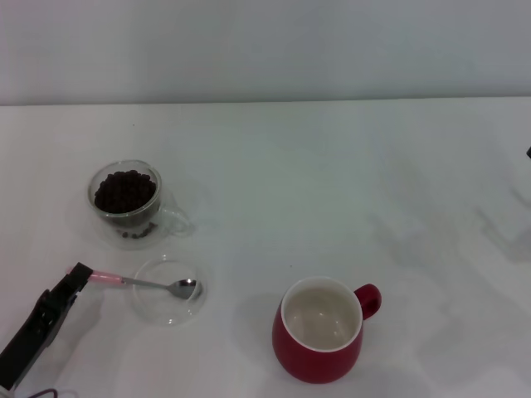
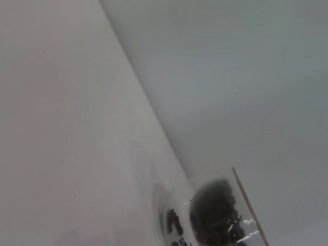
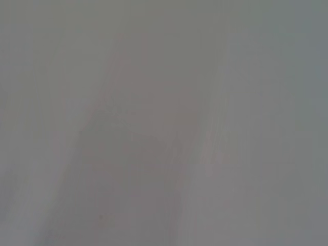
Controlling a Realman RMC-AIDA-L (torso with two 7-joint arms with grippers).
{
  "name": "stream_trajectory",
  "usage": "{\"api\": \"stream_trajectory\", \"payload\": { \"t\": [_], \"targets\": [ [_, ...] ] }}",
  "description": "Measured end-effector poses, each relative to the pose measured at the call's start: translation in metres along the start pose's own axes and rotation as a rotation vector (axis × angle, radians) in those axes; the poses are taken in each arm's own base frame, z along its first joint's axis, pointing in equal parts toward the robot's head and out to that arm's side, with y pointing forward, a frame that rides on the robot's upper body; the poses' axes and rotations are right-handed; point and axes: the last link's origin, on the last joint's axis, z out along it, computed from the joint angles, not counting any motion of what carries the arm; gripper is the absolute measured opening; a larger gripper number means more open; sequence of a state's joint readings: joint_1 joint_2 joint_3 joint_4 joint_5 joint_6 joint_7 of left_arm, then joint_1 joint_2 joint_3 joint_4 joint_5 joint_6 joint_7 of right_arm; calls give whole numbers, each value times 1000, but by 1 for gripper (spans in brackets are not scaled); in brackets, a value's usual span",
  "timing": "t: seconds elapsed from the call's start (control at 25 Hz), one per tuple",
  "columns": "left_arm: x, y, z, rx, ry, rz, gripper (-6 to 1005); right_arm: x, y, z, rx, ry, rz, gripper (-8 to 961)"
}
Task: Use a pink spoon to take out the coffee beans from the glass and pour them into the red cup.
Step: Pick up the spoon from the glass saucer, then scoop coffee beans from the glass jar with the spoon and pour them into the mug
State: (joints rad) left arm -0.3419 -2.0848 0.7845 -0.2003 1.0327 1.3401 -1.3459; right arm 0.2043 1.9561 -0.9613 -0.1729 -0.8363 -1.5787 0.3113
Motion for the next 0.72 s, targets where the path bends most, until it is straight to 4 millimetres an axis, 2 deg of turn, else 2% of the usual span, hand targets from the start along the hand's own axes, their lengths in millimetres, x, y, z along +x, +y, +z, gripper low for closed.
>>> {"api": "stream_trajectory", "payload": {
  "t": [0.16,0.4,0.56,0.72],
  "targets": [
    [4,2,-6,-28,11,18,119,-1,2,1,0,-8,-5,725],
    [22,-1,-32,-70,90,40,119,-2,7,3,-1,-22,-19,725],
    [43,2,-46,-118,139,82,119,-7,15,1,-8,-65,-64,725],
    [60,9,-45,-158,135,119,119,-10,20,2,-13,-95,-73,725]
  ]
}}
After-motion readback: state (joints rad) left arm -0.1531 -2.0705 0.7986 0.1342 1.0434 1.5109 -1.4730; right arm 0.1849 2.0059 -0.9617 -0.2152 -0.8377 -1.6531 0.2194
